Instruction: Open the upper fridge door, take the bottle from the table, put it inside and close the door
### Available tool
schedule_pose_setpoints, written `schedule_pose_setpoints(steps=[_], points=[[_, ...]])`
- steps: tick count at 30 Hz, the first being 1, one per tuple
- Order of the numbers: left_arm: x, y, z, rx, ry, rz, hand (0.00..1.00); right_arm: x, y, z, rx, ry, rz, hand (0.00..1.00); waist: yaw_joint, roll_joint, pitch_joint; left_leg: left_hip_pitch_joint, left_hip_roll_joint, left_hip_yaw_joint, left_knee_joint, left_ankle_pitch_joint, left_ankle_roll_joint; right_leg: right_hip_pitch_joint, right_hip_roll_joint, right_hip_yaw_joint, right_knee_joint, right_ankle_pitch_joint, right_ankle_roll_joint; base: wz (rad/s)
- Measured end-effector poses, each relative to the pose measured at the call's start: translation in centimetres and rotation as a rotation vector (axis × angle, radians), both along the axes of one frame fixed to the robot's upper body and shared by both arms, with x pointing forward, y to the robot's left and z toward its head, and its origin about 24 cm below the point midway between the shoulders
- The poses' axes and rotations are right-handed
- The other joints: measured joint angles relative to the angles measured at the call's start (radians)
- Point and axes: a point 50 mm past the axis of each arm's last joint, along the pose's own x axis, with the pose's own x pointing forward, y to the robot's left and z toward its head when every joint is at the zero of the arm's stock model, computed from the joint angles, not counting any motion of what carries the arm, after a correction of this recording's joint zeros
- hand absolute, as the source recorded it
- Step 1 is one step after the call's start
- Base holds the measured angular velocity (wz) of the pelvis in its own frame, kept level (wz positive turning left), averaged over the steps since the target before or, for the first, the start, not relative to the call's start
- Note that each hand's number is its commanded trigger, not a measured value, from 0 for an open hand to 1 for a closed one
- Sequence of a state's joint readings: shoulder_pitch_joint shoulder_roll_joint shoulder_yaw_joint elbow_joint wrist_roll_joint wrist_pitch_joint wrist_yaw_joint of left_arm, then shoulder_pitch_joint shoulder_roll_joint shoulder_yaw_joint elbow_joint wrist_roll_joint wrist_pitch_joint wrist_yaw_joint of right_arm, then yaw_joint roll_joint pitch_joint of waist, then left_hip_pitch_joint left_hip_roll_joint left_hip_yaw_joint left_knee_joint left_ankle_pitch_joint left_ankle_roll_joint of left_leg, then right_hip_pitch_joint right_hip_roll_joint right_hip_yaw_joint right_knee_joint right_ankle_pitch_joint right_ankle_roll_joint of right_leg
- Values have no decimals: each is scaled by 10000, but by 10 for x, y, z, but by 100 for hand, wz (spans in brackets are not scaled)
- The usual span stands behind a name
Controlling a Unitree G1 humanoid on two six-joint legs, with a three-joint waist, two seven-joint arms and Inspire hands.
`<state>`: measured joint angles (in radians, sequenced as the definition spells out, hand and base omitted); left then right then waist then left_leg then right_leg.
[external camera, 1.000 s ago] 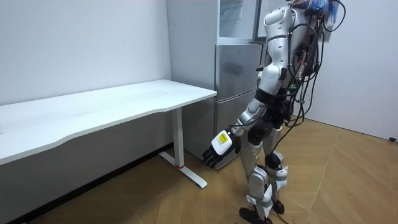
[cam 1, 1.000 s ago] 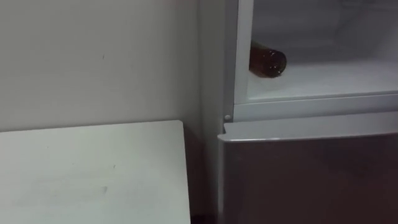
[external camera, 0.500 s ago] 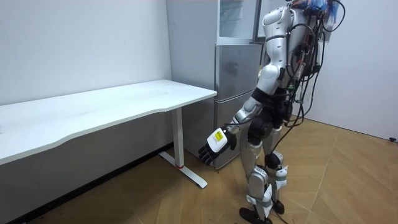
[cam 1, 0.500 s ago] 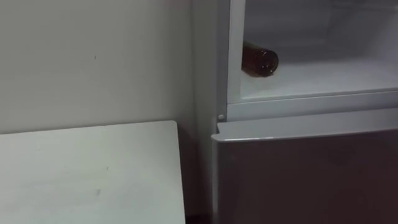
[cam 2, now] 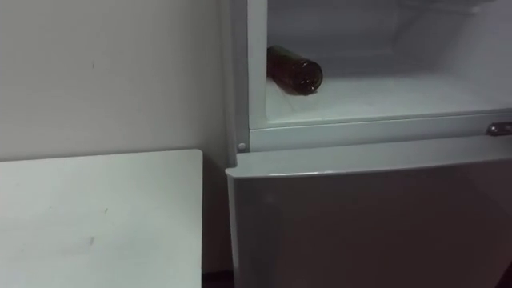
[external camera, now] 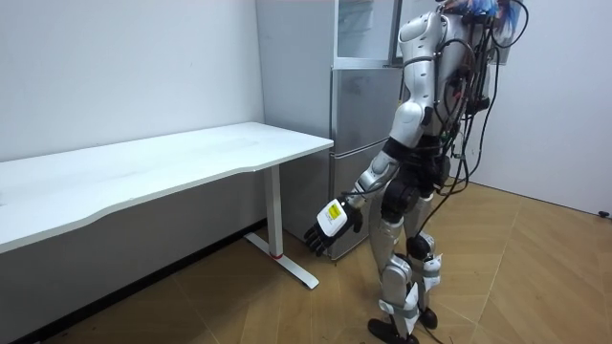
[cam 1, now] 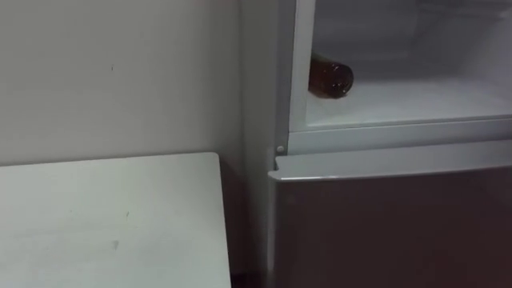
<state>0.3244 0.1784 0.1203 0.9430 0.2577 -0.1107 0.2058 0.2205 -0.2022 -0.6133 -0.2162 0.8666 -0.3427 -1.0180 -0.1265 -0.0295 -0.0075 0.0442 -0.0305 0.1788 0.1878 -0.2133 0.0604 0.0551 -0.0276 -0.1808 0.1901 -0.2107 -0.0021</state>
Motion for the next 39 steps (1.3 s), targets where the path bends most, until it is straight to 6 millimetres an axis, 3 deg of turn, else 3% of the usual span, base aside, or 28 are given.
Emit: schedule_pose_setpoints(steps=[4,13,18,22,27,39], points=[[0,0,0,66,69,-180,0,1,1,24,-893,-312,-406,0,-37,9,-5,-52,-1,1,-15,1,-1,-40,7,-10,-18,4,-3,0],[-7,-3,-5,-45,557,-175,0,5,14,35,-2170,888,-1009,0,9,189,5,-6,-12,4,-92,2,-3,-95,-25,-121,164,-39,1,0],[-9,-4,-7,-80,767,-200,0,9,19,36,-2677,1570,-1001,0,36,221,11,2,-12,7,-65,8,-9,-132,-35,-121,275,-61,-14,-2],[-5,-4,-8,-97,729,-235,0,19,30,33,-2898,1800,-360,0,262,197,23,56,3,114,-48,17,-15,-191,-53,-89,408,-76,-24,-10],[-3,-7,-10,-185,832,-369,0,30,44,28,-2857,1858,539,0,304,91,86,123,2,130,29,17,-12,-174,-86,-75,508,-145,-27,0],[1,-14,-10,-395,526,-843,0,43,65,23,-3800,2191,2013,0,501,164,87,37,24,123,117,12,-13,-220,-61,-27,535,-130,-52,0]])
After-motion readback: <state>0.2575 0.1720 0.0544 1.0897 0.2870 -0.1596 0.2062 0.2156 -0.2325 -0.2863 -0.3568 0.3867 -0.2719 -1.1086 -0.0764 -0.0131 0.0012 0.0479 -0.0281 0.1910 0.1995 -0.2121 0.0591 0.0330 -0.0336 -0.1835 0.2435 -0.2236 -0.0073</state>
